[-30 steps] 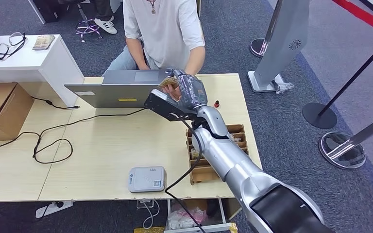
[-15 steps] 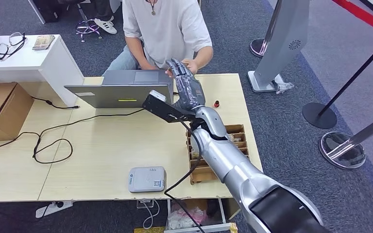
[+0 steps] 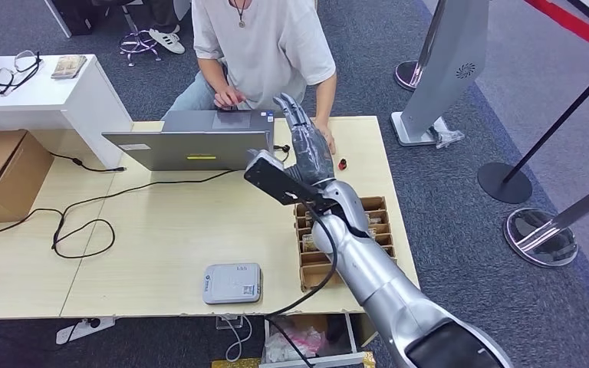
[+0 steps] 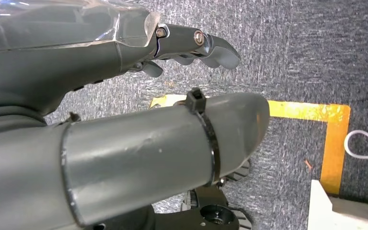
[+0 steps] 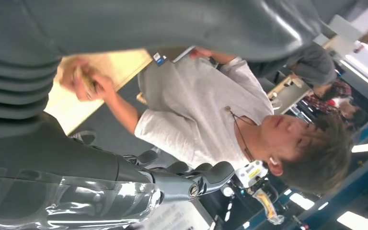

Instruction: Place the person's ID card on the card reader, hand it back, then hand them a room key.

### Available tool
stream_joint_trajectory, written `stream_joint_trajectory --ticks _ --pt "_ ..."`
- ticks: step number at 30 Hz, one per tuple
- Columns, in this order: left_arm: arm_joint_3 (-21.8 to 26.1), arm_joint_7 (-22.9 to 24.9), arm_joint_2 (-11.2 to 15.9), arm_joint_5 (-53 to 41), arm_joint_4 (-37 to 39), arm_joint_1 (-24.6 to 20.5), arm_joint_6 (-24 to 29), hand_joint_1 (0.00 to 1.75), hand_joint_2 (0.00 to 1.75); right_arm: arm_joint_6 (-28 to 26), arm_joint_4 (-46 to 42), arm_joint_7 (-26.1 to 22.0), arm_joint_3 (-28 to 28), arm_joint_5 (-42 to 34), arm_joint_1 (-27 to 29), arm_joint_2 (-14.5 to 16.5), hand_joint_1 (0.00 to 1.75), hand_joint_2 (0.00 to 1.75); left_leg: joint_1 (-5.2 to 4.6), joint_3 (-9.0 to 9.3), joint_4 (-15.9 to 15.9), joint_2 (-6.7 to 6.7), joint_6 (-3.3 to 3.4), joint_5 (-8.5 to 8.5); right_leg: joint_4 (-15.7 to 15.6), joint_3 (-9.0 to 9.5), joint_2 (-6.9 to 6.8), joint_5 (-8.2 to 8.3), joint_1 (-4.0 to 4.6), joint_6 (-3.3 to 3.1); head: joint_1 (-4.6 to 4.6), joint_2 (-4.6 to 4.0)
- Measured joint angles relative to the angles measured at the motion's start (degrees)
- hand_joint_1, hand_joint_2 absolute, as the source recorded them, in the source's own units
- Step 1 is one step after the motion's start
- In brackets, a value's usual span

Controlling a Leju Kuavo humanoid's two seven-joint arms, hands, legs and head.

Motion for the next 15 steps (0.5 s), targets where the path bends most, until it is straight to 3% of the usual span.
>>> stream_joint_trajectory --ticks 5,9,15 --pt "0.0 -0.1 0.2 -0.1 0.0 0.1 -0.8 0.00 0.00 1.4 -10.6 0.5 -0.5 0.5 7.0 -3.9 0.00 0.00 -0.01 -0.01 0.0 0.00 0.02 -0.04 0.0 0.00 0.00 0.00 -0.01 0.00 0.00 0.00" --pt "0.2 -0.3 0.3 0.3 0.0 0.2 -0.8 0.00 0.00 0.4 -16.0 4.5 -0.5 9.5 10.3 -7.5 0.00 0.00 -0.01 0.00 0.0 0.01 0.02 -0.04 0.0 0.00 0.00 0.00 -0.01 0.00 0.01 0.00" --pt "1.2 -0.3 0.4 0.9 0.0 0.3 -0.8 0.00 0.00 -0.6 -17.4 7.5 -0.7 17.8 13.0 -11.5 0.00 0.00 -0.01 0.01 0.0 0.02 0.02 -0.04 0.0 0.00 0.00 0.01 0.00 0.01 -0.01 0.00"
